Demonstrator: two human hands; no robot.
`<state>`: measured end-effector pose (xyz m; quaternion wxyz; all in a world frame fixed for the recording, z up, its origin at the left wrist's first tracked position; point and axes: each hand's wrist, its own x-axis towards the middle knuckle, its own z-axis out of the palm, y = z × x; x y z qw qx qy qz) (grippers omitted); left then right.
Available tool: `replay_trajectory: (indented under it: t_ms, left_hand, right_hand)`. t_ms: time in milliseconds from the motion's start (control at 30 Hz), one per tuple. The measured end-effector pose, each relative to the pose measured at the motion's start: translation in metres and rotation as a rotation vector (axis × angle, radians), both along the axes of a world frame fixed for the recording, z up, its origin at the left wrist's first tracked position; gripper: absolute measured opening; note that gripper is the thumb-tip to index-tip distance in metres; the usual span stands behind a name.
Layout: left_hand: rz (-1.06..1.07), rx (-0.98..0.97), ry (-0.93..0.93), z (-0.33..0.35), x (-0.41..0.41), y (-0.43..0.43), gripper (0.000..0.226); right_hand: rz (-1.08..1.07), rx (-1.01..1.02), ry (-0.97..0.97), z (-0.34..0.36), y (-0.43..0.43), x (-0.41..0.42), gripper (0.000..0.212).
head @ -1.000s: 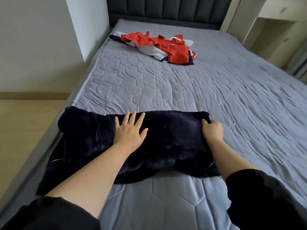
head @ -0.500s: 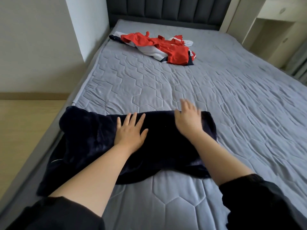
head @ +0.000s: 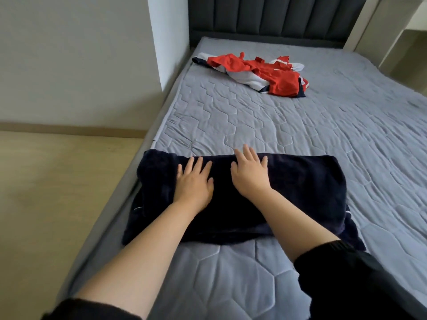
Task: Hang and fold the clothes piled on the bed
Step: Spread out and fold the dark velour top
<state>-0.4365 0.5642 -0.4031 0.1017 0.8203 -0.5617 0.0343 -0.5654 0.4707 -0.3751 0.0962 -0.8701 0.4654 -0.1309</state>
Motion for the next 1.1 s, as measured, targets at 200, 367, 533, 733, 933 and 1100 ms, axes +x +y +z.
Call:
replay_trajectory:
  t_ms: [200, 367, 533, 733, 933, 1100]
  left_hand:
    - [0.211, 0.166, 0.121, 0.002, 0.056, 0.031, 0.055]
    - [0.501, 0.111, 0.639, -0.004, 0.089, 0.057, 0.066]
    - [0.618, -0.073, 0.715, -0.002, 0.096, 0.076, 0.091]
    - [0.541, -0.282, 0.699, 0.008, 0.095, 0.07, 0.077]
    - [0.704, -0.408, 0.997, 0.027, 0.118, 0.038, 0.061]
    - [0.685, -0.351, 0.957, 0.03, 0.133, 0.023, 0.034]
  right_hand:
    - [0.043, -0.013, 0.074, -0.037, 0.029, 0.026, 0.051]
    - [0.044, -0.001, 0.116, -0.043, 0.023, 0.027, 0.055]
    - [0.026, -0.01, 0.163, -0.046, 0.024, 0.027, 0.056]
    - [0.011, -0.042, 0.195, -0.049, 0.024, 0.029, 0.057]
    - [-0.001, -0.08, 0.222, -0.053, 0.023, 0.031, 0.058]
    - [0.008, -0.081, 0.227, -0.055, 0.023, 0.029, 0.058]
